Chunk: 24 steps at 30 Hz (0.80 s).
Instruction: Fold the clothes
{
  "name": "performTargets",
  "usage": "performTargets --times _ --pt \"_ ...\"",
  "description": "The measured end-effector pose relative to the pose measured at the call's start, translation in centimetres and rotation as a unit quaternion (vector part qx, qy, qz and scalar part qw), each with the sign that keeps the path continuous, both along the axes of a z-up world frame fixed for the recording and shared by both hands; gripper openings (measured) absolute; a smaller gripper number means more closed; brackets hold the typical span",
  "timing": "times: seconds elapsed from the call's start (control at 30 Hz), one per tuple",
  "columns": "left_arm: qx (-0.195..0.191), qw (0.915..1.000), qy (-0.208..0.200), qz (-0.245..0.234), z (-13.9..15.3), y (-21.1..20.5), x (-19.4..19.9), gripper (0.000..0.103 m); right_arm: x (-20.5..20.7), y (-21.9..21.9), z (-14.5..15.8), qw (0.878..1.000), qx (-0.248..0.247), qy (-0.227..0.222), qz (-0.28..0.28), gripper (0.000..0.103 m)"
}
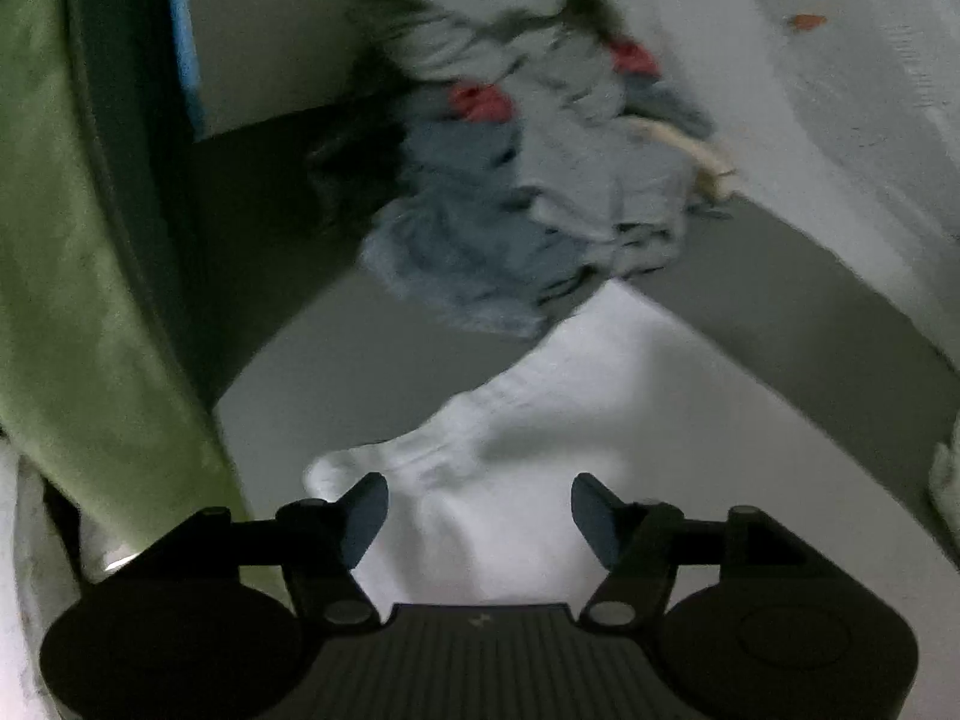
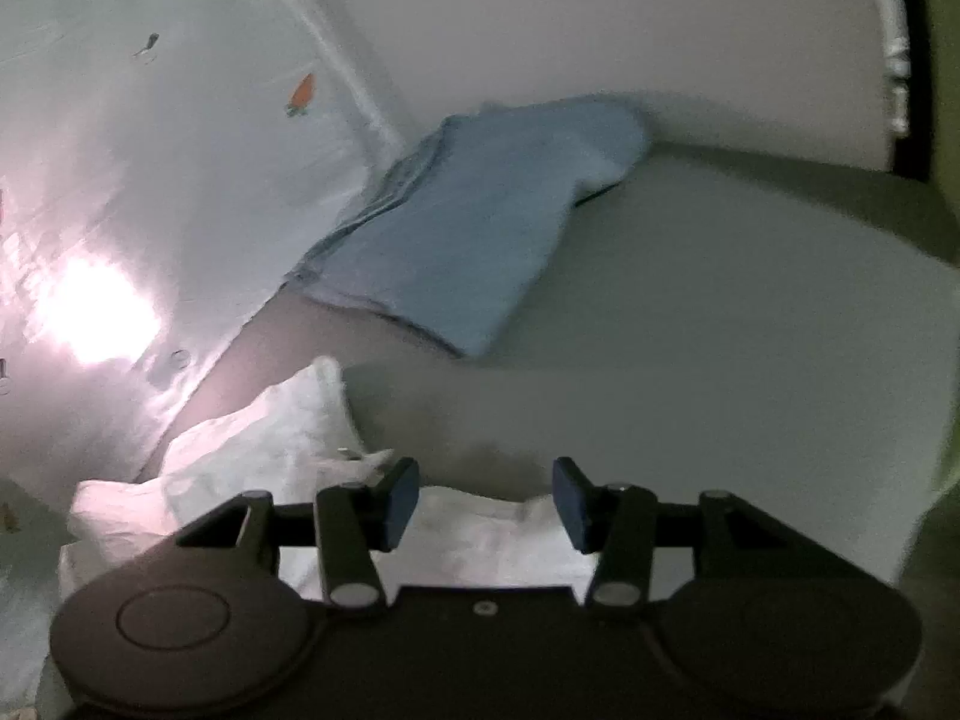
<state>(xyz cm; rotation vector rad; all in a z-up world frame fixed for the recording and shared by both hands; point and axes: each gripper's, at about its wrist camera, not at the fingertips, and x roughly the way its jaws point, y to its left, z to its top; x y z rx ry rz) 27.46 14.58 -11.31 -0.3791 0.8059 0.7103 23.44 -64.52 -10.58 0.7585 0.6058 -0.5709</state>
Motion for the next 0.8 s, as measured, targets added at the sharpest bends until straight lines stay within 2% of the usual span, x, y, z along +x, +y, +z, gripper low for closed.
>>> performTargets --times 0.1,0.3,0.53,0.67,0.8 --pt "0.013 0.9998 -0.011 -0.010 0.7 -1.5 1.1 0.076 2.5 0.2 -0.5 1.000 0.011 -0.004 0.025 0.050" --pt "-0.018 0.9981 0.000 -0.058 -1.1 -5.7 6.0 0.076 7.8 1.7 -1.3 0.997 0.012 -0.004 0.077 0.054" --pt "-0.052 0.9957 0.013 -0.075 -2.6 -8.2 13.5 0.077 16.0 2.0 -2.6 0.995 -0.009 -0.005 0.103 0.064" --pt "-0.057 0.9936 0.032 -0.092 -3.2 -9.8 18.2 0.077 21.1 1.9 -4.1 0.992 -0.032 0.030 0.119 0.069" --pt "-0.042 0.9892 0.046 -0.133 -3.5 -12.0 22.2 0.078 24.4 3.0 -5.5 0.981 -0.079 0.091 0.155 0.073"
